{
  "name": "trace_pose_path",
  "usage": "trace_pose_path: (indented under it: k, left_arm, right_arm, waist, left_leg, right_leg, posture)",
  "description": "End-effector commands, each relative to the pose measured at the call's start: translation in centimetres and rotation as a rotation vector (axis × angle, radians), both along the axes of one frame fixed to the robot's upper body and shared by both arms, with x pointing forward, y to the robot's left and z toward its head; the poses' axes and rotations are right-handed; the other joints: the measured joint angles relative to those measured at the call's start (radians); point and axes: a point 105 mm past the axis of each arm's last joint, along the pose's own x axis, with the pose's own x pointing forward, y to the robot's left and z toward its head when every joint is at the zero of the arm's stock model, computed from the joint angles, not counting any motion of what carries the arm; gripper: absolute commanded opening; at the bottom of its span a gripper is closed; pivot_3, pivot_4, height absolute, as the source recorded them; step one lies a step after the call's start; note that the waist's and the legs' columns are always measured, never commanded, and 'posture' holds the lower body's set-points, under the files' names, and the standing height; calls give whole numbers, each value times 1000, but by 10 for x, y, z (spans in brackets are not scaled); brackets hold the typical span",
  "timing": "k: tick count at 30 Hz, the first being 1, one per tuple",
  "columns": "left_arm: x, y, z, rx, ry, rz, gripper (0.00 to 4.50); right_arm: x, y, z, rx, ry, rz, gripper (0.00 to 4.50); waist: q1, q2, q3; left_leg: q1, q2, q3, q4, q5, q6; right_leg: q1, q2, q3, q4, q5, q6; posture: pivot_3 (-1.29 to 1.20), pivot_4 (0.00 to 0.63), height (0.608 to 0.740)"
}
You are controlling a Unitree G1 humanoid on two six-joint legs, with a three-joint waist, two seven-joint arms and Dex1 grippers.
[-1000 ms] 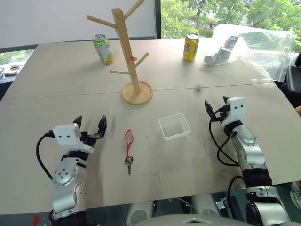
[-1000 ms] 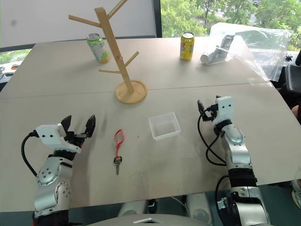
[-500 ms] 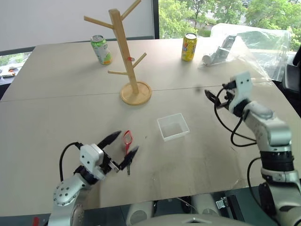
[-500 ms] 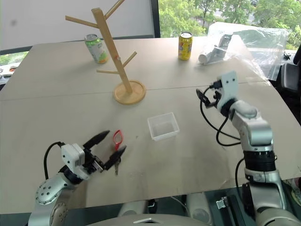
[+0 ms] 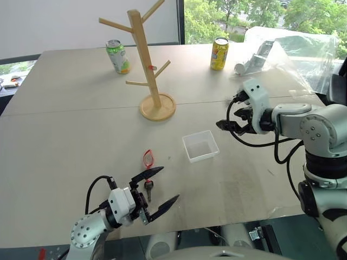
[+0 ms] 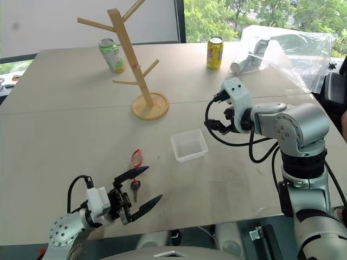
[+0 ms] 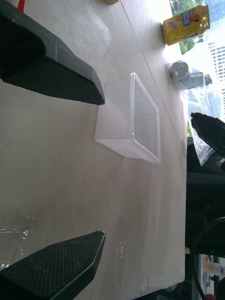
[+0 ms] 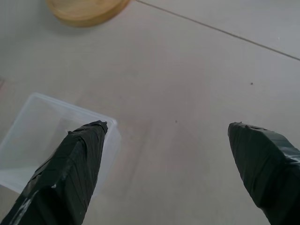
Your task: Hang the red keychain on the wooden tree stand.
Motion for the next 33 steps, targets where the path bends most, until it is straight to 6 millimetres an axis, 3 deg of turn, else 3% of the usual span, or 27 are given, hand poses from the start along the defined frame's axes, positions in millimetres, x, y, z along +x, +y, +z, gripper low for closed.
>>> trace_pose_path:
  k: [1,16,32,33]
  left_arm:
    - [-5,-4,-2,-12,-7,-8,4500]
    - [-6,-10,-5,-25,18,23,4500]
    - [-4,-9,-3,-24,1,54,4500]
    - [-4,-9,-2,-24,1,55,4500]
  right_arm:
    - [-6,6,-2,-22,-2,37,4416]
    - [-8,35,-21,-57,19,57,4416]
    - [-11,42,-57,-95,111,26,4416]
    - [-11,42,-58,-95,112,23,4194]
  waist:
    - [-1,0,0]
    - [-2,0,0]
    - [-2,0,0]
    - [-2,0,0]
  left_leg:
    - [0,0,0,0,0,0]
    - [0,1,0,0,0,0]
    - [-1,1,0,0,0,0]
    - [-1,1,0,0,0,0]
  right_leg:
    - [0,2,0,0,0,0]
    - [0,6,1,0,0,1]
    - [-1,6,1,0,0,1]
    - [-1,6,1,0,0,1]
  posture:
    - [0,150,740]
    - [0,150,740]
    - [0,150,740]
    - [0,150,740]
